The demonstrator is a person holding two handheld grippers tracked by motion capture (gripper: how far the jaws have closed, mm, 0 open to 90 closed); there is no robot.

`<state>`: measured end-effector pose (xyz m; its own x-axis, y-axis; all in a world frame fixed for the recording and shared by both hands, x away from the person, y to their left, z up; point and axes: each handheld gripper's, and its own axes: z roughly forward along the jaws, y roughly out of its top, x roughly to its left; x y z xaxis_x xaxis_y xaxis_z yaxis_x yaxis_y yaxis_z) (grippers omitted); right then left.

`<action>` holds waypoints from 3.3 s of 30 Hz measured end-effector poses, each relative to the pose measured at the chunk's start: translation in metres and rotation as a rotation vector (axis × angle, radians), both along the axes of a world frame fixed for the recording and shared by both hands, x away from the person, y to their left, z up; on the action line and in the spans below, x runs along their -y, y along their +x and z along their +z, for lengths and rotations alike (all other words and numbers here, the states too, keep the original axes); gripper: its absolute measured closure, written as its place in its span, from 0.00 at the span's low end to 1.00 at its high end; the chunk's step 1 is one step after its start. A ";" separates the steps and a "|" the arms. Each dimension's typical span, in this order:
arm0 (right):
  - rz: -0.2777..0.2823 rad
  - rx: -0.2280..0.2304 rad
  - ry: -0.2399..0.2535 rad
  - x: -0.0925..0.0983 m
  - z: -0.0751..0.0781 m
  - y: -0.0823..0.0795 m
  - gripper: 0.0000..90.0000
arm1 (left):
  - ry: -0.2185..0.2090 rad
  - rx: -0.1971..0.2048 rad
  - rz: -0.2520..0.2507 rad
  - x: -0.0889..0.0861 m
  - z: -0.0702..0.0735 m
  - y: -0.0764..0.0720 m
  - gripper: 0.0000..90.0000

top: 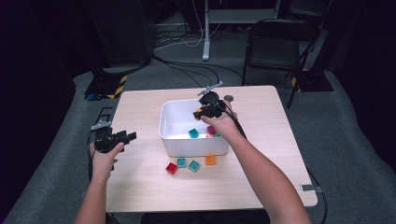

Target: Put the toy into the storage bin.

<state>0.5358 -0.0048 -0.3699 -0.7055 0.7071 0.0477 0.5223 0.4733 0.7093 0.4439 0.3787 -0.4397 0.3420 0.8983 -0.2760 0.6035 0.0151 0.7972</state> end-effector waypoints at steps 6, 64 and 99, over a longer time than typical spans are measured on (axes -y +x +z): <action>0.010 0.025 0.022 0.005 0.010 -0.008 0.60 | 0.001 0.000 0.003 0.000 0.000 0.000 0.46; 0.092 0.062 0.057 0.044 -0.114 -0.141 0.53 | 0.024 -0.013 0.001 0.004 -0.004 0.001 0.44; 0.100 0.056 0.043 0.039 -0.123 -0.153 0.50 | 0.029 -0.020 0.004 0.003 -0.006 0.002 0.44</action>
